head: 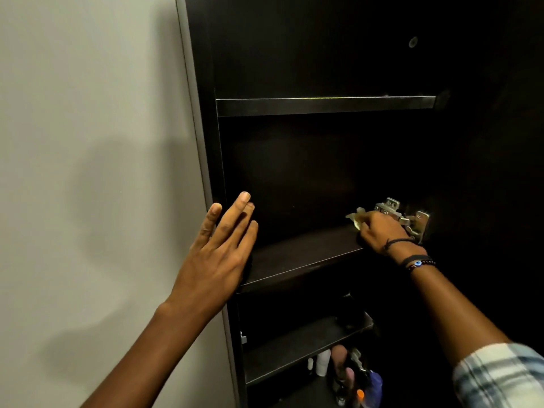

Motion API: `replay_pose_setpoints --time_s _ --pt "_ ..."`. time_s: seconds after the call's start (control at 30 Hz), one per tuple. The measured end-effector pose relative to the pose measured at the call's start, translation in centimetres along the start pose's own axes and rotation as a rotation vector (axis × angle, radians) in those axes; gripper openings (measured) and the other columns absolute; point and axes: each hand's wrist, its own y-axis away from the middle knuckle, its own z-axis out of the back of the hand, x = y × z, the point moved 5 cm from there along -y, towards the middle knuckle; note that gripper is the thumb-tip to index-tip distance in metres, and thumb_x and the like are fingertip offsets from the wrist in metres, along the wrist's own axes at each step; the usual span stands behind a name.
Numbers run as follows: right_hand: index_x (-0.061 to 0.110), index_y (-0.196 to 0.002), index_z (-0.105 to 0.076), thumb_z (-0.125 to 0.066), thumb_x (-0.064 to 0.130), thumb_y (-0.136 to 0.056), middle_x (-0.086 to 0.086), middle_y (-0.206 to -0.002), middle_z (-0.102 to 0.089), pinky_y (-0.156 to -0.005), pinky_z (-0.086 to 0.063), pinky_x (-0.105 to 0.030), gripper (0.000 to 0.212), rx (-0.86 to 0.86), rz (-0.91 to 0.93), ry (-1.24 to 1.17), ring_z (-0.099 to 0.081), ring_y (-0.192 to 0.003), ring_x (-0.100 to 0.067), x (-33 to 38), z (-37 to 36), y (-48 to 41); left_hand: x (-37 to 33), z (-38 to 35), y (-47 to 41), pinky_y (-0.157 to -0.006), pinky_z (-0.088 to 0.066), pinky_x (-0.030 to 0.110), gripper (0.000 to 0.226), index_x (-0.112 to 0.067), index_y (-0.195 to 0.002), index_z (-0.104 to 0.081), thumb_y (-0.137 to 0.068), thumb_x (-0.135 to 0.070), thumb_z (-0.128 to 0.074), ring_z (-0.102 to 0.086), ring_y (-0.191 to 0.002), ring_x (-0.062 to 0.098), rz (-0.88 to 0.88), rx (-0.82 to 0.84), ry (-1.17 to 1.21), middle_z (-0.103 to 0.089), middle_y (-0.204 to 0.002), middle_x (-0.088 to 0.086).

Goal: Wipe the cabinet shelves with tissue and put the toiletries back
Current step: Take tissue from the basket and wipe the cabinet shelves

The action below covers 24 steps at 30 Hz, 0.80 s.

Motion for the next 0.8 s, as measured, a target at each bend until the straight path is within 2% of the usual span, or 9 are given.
replay_pose_setpoints --time_s 0.1,0.17,0.23,0.3,0.4,0.5,0.6,0.67,0.8 --pt "0.020 -0.126 -0.057 -0.040 0.021 -0.093 -0.009 -0.143 -0.047 -0.101 -0.041 -0.035 0.037 0.005 0.046 -0.050 -0.051 -0.124 -0.029 3.7 -1.0 1.8 -0.1 0.0 0.0 -0.116 0.011 0.050 0.054 -0.005 -0.133 -0.048 -0.084 -0.005 -0.026 -0.008 -0.144 0.034 0.011 0.003 0.021 -0.037 -0.147 0.019" --pt "0.025 -0.128 -0.055 -0.041 0.018 -0.091 0.000 -0.147 -0.043 -0.107 -0.035 -0.030 0.040 0.006 0.219 -0.179 -0.046 -0.131 -0.021 8.4 -2.0 4.7 -0.2 0.1 0.0 -0.115 0.013 0.050 0.054 -0.006 -0.132 -0.049 -0.083 -0.005 -0.028 -0.007 -0.144 0.034 0.018 0.038 0.033 -0.039 -0.146 0.019" --pt "0.019 -0.120 -0.059 -0.043 0.013 -0.087 -0.001 -0.138 -0.052 -0.106 -0.037 -0.026 0.038 0.054 0.428 -0.287 -0.050 -0.125 -0.019 14.2 -2.8 9.1 -0.1 0.1 -0.2 -0.115 0.014 0.050 0.049 -0.007 -0.132 -0.050 -0.083 -0.007 -0.042 -0.005 -0.145 0.034 0.029 0.090 0.052 -0.040 -0.145 0.018" --pt "0.009 -0.103 -0.063 -0.041 0.015 -0.084 -0.009 -0.116 -0.062 -0.095 -0.045 -0.031 0.030 0.081 0.598 -0.287 -0.056 -0.107 -0.023 18.8 -4.0 13.1 0.0 0.0 -0.3 -0.115 0.014 0.050 0.053 -0.006 -0.131 -0.051 -0.081 -0.014 -0.063 -0.002 -0.145 0.033 0.055 0.148 0.079 -0.041 -0.145 0.018" --pt "0.011 -0.100 -0.062 -0.034 0.025 -0.084 -0.007 -0.111 -0.060 -0.093 -0.046 -0.035 0.035 0.023 0.685 -0.210 -0.054 -0.102 -0.023 19.9 -3.9 14.8 -0.1 0.1 -0.3 -0.114 0.016 0.049 0.060 -0.005 -0.133 -0.049 -0.077 -0.016 -0.067 -0.001 -0.145 0.031 0.101 0.200 0.083 -0.041 -0.144 0.019" --pt "0.023 -0.110 -0.058 -0.043 0.025 -0.088 0.003 -0.126 -0.059 -0.092 -0.043 -0.028 0.027 -0.026 0.537 -0.204 -0.054 -0.110 -0.017 15.2 -2.2 12.4 -0.9 -0.1 -0.2 -0.116 0.014 0.047 0.063 -0.002 -0.134 -0.046 -0.073 -0.006 -0.066 -0.002 -0.145 0.033 0.163 0.202 0.091 -0.040 -0.144 0.022" --pt "0.016 -0.099 -0.060 -0.035 0.036 -0.090 -0.005 -0.117 -0.064 -0.086 -0.047 -0.032 0.033 -0.110 0.198 -0.069 -0.060 -0.103 -0.027 5.7 -0.9 7.8 -3.1 -1.0 -0.4 -0.118 0.002 0.047 0.069 0.000 -0.130 -0.050 -0.064 0.005 -0.068 -0.011 -0.144 0.035 0.114 0.228 0.160 -0.038 -0.145 0.023" --pt "0.013 -0.096 -0.062 -0.025 0.037 -0.091 -0.012 -0.111 -0.065 -0.092 -0.048 -0.036 0.045 -0.148 0.041 -0.025 -0.060 -0.105 -0.030 0.9 -0.1 5.9 -4.8 -1.4 -1.3 -0.119 -0.011 0.046 0.070 -0.003 -0.127 -0.054 -0.060 -0.001 -0.074 -0.029 -0.139 0.033 0.043 0.246 0.271 -0.045 -0.141 0.020" --pt "0.009 -0.102 -0.064 -0.032 0.028 -0.094 -0.010 -0.106 -0.066 -0.098 -0.045 -0.033 0.038 -0.237 0.089 0.011 -0.060 -0.104 -0.027 2.7 -1.2 7.1 -6.5 -3.6 -4.0 -0.114 -0.022 0.035 0.051 -0.011 -0.135 -0.046 -0.085 -0.014 -0.054 -0.037 -0.135 0.024 0.090 0.252 0.593 -0.045 -0.143 0.008"
